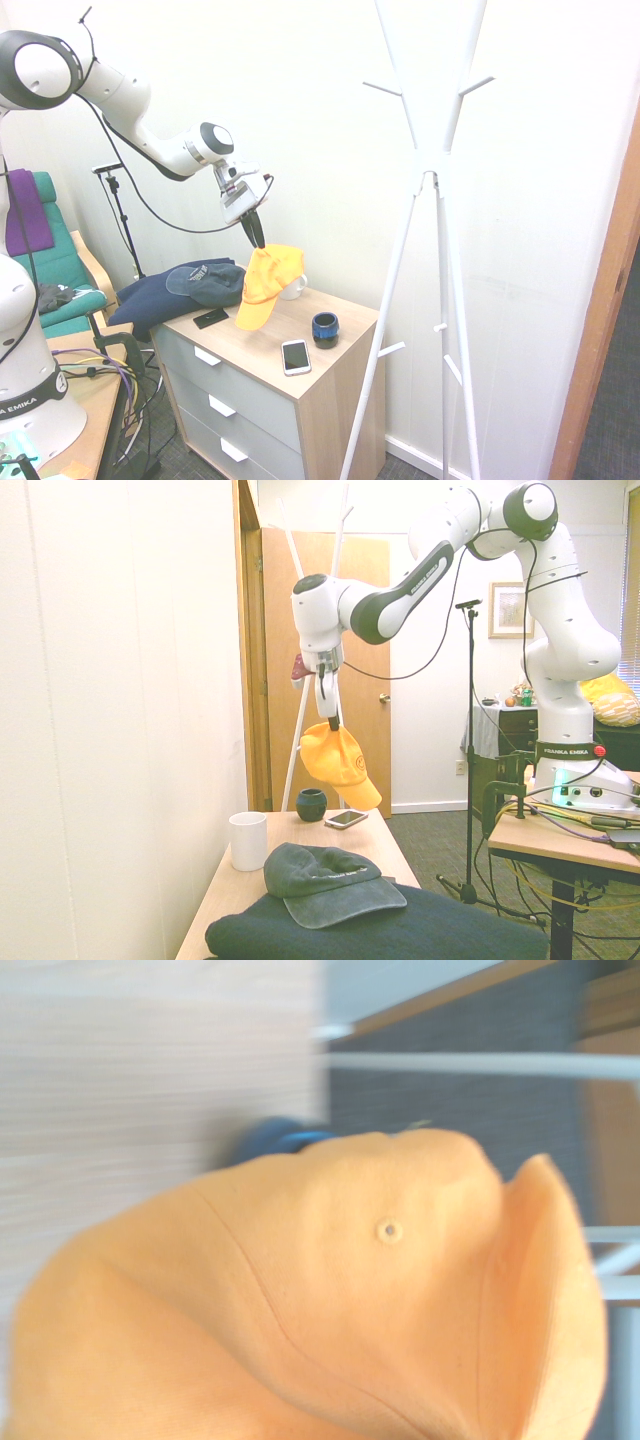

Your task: Hang the cap

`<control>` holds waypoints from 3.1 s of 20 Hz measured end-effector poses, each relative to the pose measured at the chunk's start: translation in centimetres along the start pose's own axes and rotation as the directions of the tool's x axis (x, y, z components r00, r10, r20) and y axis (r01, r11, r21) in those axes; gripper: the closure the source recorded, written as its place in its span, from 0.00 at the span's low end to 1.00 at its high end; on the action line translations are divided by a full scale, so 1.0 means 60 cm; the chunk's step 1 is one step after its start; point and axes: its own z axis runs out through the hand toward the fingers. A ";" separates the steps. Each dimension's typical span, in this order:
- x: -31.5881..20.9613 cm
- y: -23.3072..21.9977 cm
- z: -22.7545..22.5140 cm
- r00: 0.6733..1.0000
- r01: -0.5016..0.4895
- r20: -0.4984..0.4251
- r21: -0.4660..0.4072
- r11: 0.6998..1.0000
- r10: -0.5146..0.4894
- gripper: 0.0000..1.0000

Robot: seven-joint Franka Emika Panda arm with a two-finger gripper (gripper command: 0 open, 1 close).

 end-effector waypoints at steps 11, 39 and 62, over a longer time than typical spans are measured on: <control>0.262 0.316 -0.234 0.891 -0.252 -0.437 -0.253 0.934 0.122 1.00; 0.351 0.488 -0.090 0.901 -0.360 -0.344 -0.247 0.900 0.265 0.00; 0.320 0.449 -0.190 0.939 -0.338 0.127 0.161 0.927 0.320 0.00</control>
